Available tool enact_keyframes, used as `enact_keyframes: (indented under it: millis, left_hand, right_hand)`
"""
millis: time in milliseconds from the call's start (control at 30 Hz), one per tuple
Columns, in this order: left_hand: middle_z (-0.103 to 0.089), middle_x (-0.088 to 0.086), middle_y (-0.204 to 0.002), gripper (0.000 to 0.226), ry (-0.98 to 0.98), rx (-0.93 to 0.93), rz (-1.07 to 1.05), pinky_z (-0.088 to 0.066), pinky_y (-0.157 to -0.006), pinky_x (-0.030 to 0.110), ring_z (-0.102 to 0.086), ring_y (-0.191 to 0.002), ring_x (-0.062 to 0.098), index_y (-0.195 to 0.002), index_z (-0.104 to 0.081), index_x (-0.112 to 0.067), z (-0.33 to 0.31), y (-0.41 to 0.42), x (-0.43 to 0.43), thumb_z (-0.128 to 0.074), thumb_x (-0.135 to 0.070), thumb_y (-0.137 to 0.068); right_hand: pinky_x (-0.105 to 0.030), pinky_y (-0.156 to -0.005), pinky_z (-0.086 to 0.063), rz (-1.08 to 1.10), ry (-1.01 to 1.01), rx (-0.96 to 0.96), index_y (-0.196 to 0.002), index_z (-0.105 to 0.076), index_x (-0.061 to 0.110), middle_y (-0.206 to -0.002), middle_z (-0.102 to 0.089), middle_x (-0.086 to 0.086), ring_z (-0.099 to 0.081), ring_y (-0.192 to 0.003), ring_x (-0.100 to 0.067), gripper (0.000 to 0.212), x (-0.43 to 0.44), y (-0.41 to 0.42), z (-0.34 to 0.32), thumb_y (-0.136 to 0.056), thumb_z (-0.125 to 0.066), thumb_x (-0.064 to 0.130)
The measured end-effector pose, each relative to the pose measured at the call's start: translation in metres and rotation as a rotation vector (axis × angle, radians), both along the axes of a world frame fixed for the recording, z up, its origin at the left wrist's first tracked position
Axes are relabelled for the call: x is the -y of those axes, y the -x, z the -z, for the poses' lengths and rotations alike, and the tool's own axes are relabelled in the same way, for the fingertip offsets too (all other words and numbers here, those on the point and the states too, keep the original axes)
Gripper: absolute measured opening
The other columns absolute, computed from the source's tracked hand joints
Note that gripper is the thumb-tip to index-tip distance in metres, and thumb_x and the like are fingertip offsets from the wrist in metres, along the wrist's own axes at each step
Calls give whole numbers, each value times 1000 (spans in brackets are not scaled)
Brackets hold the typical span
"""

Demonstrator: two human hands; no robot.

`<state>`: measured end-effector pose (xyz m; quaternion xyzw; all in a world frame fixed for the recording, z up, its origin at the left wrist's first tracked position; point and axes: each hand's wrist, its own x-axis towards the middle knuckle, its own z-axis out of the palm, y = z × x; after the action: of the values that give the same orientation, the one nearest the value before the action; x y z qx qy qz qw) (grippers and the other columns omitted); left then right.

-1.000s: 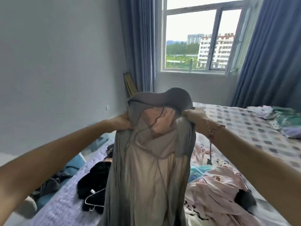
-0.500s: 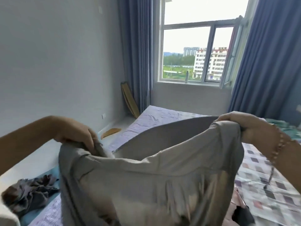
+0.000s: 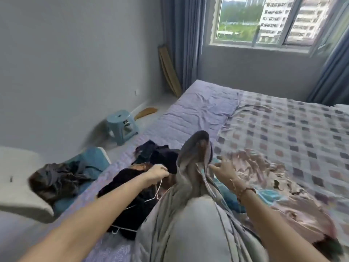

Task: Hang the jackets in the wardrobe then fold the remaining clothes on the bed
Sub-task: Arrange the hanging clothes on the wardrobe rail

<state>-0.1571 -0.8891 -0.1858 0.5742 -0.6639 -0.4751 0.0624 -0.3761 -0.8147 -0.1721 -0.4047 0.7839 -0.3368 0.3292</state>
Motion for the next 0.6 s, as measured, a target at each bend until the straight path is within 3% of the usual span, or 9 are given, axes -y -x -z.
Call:
enact_keyframes:
  millis: [33,133,234,300,367,467,534,601]
  left_hand:
    - [-55,5,-73,13,4,110,39,-37,-58,24,-56,-69,18,-86,-59,-15,32,-16,8,-49,-7,-89]
    - [-67,7,-112,30,-44,363,52,-42,-84,21,-60,-108,21,-104,-69,-11,110,-77,23,-46,-5,-86]
    - [-62,8,-124,34,-109,460,74,-39,-94,22,-56,-116,21,-116,-64,-12,171,-121,46,-42,-7,-90]
    - [-59,6,-128,36,-103,497,146,-39,-99,24,-54,-119,20,-122,-60,-16,198,-134,56,-40,-11,-93]
    - [-59,5,-127,33,-115,526,174,-42,-98,29,-55,-116,22,-121,-58,-20,224,-137,66,-40,-17,-93]
    - [-59,6,-114,17,-104,596,213,-46,-91,38,-56,-106,27,-104,-51,-19,245,-138,81,-43,-27,-91]
    - [-57,3,-101,13,-139,601,231,-47,-88,42,-57,-99,28,-94,-40,-21,259,-142,87,-43,-33,-91]
    - [-53,2,-94,20,-149,614,261,-48,-86,42,-58,-97,28,-95,-35,-19,250,-141,83,-45,-37,-91]
  right_hand:
    - [-29,-71,-46,-54,-79,32,-120,-51,-1,-94,-64,-12,-60,-82,-24,39,6,-11,32,-85,-61,14]
    - [-29,-71,-47,-137,-220,118,-112,-54,10,-96,-60,-7,-60,-85,-23,28,19,-42,109,-84,-58,11]
    - [-29,-67,-48,-188,-305,181,-95,-59,16,-92,-63,-6,-59,-71,-18,15,42,-71,163,-83,-54,8]
    - [-27,-64,-46,-228,-354,203,-80,-58,23,-83,-63,-5,-55,-62,-11,19,54,-87,183,-82,-53,4]
    - [-29,-71,-48,-249,-383,201,-74,-55,28,-84,-65,-3,-58,-68,-14,25,72,-105,207,-83,-53,4]
    - [-24,-87,-43,-306,-408,154,-98,-63,18,-104,-66,-5,-61,-101,-20,19,101,-134,233,-87,-50,8]
    - [-25,-89,-39,-386,-449,89,-117,-53,11,-118,-62,-7,-56,-112,-23,26,118,-157,256,-92,-47,14]
    - [-31,-91,-38,-482,-490,-37,-114,-47,11,-121,-59,-11,-51,-115,-30,25,123,-169,257,-94,-45,26]
